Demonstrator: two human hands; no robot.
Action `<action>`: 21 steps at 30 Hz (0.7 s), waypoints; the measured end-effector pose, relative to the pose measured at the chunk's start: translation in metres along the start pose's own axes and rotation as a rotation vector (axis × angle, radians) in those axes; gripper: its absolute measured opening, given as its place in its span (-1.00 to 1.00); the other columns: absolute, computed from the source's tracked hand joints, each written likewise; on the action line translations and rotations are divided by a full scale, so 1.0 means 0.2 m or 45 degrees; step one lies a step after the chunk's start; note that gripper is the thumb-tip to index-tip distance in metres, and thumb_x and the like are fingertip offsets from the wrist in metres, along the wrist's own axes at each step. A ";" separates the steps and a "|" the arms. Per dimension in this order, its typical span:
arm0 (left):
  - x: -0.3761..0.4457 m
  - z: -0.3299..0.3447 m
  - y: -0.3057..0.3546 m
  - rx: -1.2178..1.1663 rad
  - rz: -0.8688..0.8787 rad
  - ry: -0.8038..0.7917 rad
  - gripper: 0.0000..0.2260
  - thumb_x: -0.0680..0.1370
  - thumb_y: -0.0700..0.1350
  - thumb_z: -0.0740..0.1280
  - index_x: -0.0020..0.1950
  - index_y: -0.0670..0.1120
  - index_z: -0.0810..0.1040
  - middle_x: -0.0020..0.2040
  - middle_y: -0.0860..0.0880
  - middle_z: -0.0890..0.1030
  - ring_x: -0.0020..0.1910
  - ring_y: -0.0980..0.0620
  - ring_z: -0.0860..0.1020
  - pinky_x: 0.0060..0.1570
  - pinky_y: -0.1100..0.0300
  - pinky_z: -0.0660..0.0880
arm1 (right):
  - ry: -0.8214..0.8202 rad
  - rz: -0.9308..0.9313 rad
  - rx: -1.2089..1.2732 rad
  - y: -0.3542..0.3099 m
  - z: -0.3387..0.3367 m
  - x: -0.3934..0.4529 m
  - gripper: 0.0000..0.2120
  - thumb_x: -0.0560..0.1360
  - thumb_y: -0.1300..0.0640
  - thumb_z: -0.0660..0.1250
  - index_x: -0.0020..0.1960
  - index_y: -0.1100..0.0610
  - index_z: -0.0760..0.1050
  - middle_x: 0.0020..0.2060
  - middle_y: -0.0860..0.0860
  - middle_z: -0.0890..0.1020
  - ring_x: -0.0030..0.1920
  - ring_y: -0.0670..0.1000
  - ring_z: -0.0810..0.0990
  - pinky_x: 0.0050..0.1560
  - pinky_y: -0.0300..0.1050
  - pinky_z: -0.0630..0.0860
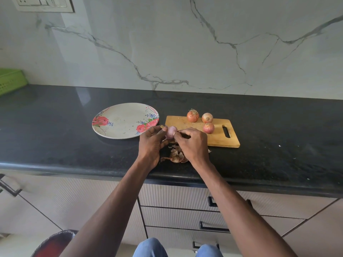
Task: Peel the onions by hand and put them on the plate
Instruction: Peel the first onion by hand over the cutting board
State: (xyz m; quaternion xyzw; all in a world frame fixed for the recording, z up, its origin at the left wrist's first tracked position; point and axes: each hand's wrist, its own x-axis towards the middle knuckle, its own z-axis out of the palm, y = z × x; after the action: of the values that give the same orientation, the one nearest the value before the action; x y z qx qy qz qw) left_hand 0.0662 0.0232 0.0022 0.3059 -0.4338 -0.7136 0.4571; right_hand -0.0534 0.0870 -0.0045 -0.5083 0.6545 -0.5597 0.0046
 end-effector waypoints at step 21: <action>-0.01 0.02 0.02 -0.088 -0.043 -0.005 -0.92 0.64 -0.24 0.31 -0.02 -0.22 0.55 0.04 -0.22 0.66 0.01 -0.13 0.69 0.12 -0.08 0.62 | 0.189 0.065 0.060 -0.01 -0.03 0.00 -0.89 0.50 0.20 0.42 -0.01 0.22 0.65 -0.13 0.02 0.69 -0.19 -0.10 0.63 -0.18 -0.26 0.55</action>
State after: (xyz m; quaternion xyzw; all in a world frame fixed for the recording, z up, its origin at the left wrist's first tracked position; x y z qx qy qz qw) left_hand 0.0665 0.0259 0.0079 0.2958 -0.4045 -0.7365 0.4543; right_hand -0.0563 0.0914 0.0000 -0.4484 0.6524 -0.6108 -0.0177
